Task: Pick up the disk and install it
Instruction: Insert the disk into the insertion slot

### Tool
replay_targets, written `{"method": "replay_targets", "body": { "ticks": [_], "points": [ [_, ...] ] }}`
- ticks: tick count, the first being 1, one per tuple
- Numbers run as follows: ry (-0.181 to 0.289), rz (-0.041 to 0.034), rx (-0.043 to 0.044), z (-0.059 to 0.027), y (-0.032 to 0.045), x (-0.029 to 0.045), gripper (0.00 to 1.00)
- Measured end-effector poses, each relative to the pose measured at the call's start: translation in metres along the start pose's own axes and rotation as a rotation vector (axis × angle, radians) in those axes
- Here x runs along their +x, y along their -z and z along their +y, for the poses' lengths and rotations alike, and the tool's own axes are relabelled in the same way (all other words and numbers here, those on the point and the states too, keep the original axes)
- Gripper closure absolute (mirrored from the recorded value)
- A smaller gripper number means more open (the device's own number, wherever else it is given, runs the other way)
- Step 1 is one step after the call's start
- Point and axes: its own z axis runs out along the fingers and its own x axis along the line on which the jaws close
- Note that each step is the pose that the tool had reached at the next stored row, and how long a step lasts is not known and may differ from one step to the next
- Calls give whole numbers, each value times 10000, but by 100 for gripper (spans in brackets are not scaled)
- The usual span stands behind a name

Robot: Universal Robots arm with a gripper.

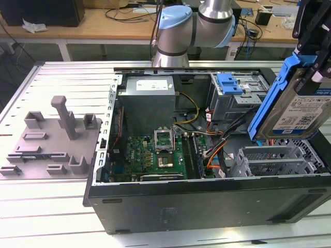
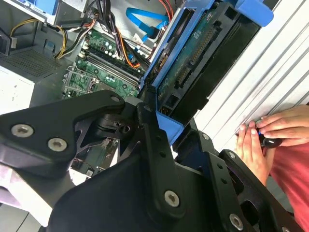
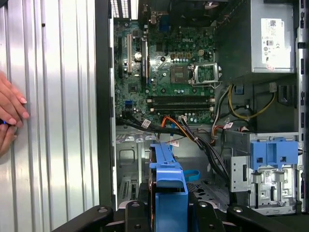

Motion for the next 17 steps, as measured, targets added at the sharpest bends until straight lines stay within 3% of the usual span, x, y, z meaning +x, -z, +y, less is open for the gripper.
{"method": "replay_targets", "body": {
  "ticks": [17],
  "points": [
    [52, -1, 43, -6, -20, 2, 63]
  ]
}}
